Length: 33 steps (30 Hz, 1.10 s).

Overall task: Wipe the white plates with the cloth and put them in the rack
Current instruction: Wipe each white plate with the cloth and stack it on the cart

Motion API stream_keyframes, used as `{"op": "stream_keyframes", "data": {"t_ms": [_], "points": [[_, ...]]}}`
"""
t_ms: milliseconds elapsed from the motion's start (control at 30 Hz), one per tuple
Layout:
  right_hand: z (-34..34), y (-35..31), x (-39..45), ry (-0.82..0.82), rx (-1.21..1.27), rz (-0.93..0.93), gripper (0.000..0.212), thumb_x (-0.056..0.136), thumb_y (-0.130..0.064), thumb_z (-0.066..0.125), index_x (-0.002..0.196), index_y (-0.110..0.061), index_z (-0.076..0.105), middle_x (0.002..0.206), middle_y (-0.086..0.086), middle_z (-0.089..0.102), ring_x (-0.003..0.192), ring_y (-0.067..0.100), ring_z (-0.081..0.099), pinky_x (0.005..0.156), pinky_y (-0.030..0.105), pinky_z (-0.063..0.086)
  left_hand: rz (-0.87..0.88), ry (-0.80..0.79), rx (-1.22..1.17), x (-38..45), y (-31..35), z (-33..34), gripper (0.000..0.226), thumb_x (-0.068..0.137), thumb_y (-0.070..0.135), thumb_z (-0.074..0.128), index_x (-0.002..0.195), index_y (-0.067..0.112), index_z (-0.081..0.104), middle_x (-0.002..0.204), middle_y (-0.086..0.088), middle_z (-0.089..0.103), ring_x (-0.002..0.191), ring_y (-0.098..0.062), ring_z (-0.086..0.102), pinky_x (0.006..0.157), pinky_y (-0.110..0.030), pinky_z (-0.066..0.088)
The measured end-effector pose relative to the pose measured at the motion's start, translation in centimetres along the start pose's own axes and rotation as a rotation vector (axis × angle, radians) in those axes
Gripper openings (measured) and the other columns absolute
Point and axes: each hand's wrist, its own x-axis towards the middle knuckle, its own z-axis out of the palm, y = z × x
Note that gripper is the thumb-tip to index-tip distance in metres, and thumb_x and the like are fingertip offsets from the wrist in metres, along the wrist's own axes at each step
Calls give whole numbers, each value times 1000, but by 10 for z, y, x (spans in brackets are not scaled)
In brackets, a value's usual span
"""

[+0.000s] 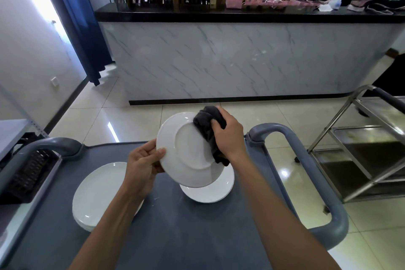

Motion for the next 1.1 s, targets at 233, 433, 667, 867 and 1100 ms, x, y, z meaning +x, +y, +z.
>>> {"op": "stream_keyframes", "data": {"t_ms": [233, 433, 667, 867, 1100], "points": [[-5, 9, -11, 22, 140, 73, 35, 95, -16, 58, 127, -30, 64, 114, -16, 68, 108, 3, 60, 98, 21, 46, -11, 67, -113, 8, 3, -1, 34, 96, -1, 49, 128, -2, 61, 94, -10, 71, 76, -21, 66, 61, -34, 58], [15, 9, -34, 103, 52, 33, 49, 98, -20, 58, 146, -23, 50, 139, -5, 56, 130, 12, 47, 112, 26, 35, 0, 179, -174, 15, 1, 13, 27, 97, -1, 50, 117, 7, 68, 93, -4, 75, 78, -19, 69, 64, -34, 60], [47, -14, -71, 181, -118, -226, 50, 99, -23, 56, 149, -21, 47, 141, -2, 54, 125, 18, 48, 107, 27, 37, -3, 252, -190, 16, -1, 27, 30, 98, 0, 50, 124, 2, 65, 104, -13, 73, 88, -26, 71, 70, -38, 62], [49, -3, -87, 144, -177, -369, 49, 102, -22, 56, 150, -18, 47, 146, 0, 51, 129, 21, 48, 107, 37, 42, -10, 286, -169, 14, 0, 20, 26, 99, 2, 50, 117, 7, 68, 98, -9, 75, 83, -25, 72, 69, -39, 63], [39, 8, -81, 162, -102, -252, 48, 101, -23, 53, 149, -22, 47, 145, -4, 51, 128, 18, 47, 109, 32, 40, -48, 246, -178, 12, -2, 15, 26, 98, 1, 51, 116, 10, 68, 98, -6, 76, 81, -23, 71, 67, -38, 63]]}}
